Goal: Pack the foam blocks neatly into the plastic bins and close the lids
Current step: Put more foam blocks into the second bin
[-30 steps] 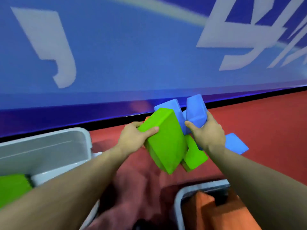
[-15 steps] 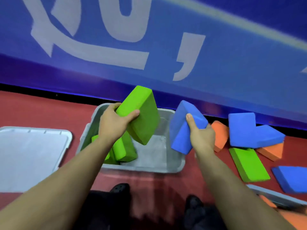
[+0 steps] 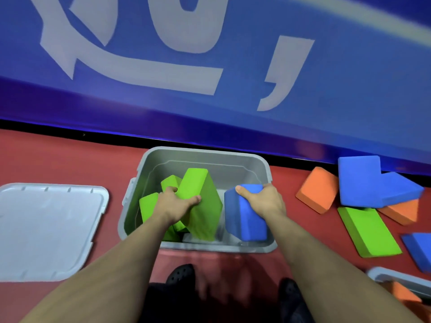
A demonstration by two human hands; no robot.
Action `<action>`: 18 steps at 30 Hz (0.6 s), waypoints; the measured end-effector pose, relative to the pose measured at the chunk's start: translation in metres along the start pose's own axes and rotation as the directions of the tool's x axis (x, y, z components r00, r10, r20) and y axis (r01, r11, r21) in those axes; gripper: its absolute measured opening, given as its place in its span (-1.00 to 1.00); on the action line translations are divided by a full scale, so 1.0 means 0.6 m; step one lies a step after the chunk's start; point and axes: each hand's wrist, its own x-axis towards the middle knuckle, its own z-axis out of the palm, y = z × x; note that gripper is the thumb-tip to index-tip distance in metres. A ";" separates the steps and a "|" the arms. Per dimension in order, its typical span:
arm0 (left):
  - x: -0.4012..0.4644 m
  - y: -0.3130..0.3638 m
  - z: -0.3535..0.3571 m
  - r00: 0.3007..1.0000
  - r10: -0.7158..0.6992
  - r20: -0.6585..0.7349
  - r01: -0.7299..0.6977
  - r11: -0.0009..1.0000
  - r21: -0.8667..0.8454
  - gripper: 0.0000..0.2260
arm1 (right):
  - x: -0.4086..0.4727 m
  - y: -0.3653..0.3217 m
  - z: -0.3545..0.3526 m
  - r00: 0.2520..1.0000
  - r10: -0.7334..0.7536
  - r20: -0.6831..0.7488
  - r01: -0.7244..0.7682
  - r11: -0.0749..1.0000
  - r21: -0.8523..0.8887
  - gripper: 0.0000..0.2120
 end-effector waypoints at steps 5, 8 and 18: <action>0.006 -0.002 0.030 0.981 -0.080 0.175 0.067 0.994 0.082 -0.07 | 0.039 0.030 0.030 0.993 0.045 0.113 -0.039 0.998 -0.052 -0.46; 0.005 -0.002 0.050 0.969 -0.102 0.227 0.043 0.968 0.248 -0.07 | 0.050 0.036 0.036 0.989 0.059 0.137 -0.059 0.998 -0.004 -0.55; -0.004 0.045 0.074 0.978 0.008 0.210 -0.067 0.959 0.276 -0.14 | 0.046 0.063 -0.004 0.992 0.019 0.124 -0.024 0.999 0.040 -0.61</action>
